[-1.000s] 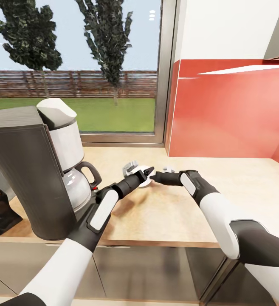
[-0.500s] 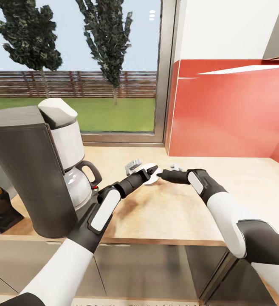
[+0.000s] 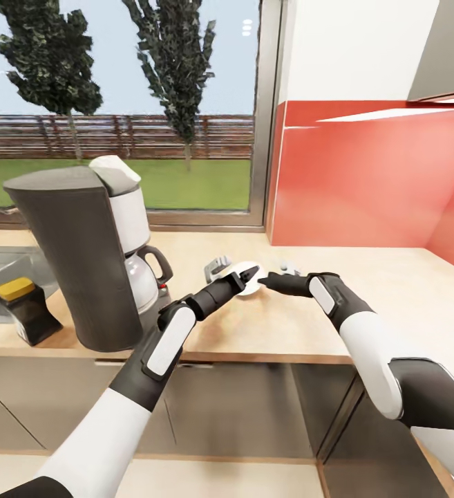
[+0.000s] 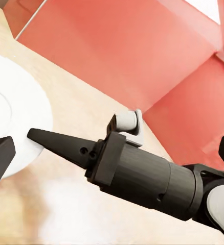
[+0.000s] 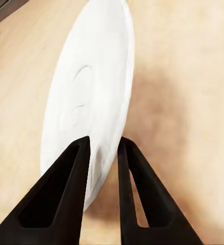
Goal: Set up a coffee station on the kitchen countertop: keep the coffee maker on the countertop, move the bottle of coffee from the kitchen shelf to the counter next to the coffee maker, place a paper coffee filter on top of the coffee maker, put the saucer next to the coffee maker with the coffee cup on the saucer, and place the electric kettle next to the coffee maker.
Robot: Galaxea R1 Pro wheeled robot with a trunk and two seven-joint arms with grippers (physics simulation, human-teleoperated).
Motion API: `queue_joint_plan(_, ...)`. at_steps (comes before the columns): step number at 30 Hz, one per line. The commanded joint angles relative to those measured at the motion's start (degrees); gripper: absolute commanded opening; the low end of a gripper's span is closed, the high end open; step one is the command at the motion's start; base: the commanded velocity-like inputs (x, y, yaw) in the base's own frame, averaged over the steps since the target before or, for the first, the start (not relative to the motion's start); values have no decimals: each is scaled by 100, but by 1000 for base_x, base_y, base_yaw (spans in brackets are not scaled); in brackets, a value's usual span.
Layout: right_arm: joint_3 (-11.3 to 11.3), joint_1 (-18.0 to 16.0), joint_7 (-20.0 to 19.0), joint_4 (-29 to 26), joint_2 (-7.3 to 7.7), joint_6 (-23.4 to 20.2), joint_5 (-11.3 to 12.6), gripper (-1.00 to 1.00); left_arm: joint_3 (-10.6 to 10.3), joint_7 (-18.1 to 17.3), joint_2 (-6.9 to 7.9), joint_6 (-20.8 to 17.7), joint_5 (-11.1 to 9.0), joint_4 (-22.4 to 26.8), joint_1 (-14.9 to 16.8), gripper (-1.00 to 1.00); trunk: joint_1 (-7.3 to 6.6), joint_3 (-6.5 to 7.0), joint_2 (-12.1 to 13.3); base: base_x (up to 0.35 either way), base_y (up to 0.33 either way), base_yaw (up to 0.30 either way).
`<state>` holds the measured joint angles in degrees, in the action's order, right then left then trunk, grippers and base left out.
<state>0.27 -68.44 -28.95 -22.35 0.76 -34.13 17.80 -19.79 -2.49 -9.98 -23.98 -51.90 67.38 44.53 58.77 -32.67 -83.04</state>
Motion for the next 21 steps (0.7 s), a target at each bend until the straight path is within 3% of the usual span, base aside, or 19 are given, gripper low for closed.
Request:
queue_joint_plan(1, 0, -3, -8, -5, 9, -41, 40, -100, 7, -37, -2, -27, -26, -2, 3, 100, -4, -6, -3, -329, 0, 0)
queue_joint_plan(9, 0, -3, -14, -6, 54, -41, 42, -100, 14, -98, -2, -33, -26, -5, 3, 100, -4, -6, -3, -327, 0, 0)
queue_joint_plan(13, 0, -3, -15, -6, 62, -41, 40, -100, 18, -192, -2, -41, -26, -6, 3, 100, -4, -6, -3, -136, 0, 0)
queue_joint_plan(19, 0, -3, -7, -13, 66, -41, 40, -100, 19, -1018, -2, -68, -22, -21, -182, 100, -4, -6, -3, -21, 0, 0)
queue_joint_plan(21, 0, -3, -9, -14, 83, -41, 40, -100, 24, -1507, -2, -172, -22, -17, -368, 100, -4, -6, -3, -3, 0, 0)
